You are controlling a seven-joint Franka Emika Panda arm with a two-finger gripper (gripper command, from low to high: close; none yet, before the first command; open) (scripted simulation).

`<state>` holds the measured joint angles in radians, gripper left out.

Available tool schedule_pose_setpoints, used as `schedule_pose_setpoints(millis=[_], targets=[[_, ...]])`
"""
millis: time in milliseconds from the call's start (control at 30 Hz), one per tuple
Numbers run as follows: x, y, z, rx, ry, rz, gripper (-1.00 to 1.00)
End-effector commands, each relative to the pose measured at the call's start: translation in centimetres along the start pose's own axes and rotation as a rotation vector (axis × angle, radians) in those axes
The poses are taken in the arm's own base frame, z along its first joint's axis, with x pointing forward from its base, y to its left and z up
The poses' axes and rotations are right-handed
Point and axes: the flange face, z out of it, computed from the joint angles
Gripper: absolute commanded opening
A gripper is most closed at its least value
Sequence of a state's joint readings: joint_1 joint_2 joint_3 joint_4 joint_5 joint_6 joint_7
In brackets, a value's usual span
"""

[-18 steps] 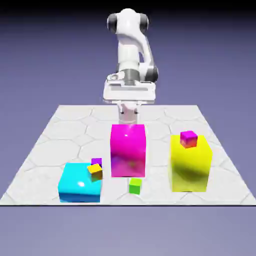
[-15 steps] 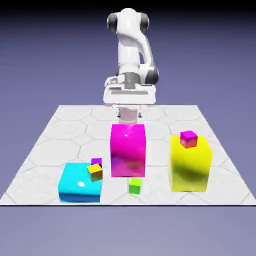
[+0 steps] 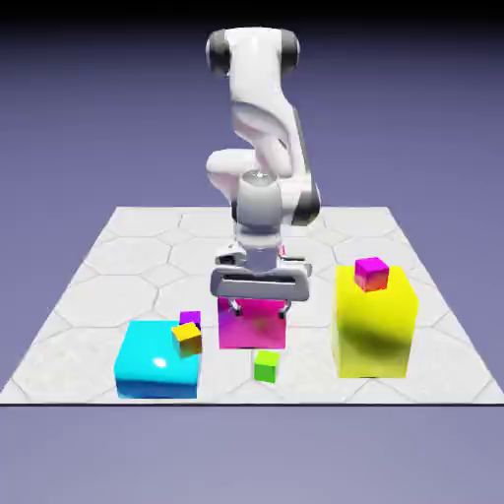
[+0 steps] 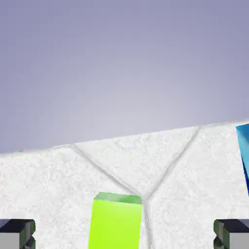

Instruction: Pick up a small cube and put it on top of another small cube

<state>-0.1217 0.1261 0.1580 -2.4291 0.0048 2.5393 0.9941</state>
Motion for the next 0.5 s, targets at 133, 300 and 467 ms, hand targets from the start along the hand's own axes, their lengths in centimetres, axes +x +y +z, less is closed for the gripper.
schedule_pose_setpoints(millis=[133,300,467], targets=[[-0.1,-0.8,6.2,-0.157,-0.142,0.064,0.00],[-0.5,-0.3,11.3,-0.162,-0.147,0.066,0.00],[-0.6,-0.3,11.8,-0.162,-0.147,0.066,-1.00]])
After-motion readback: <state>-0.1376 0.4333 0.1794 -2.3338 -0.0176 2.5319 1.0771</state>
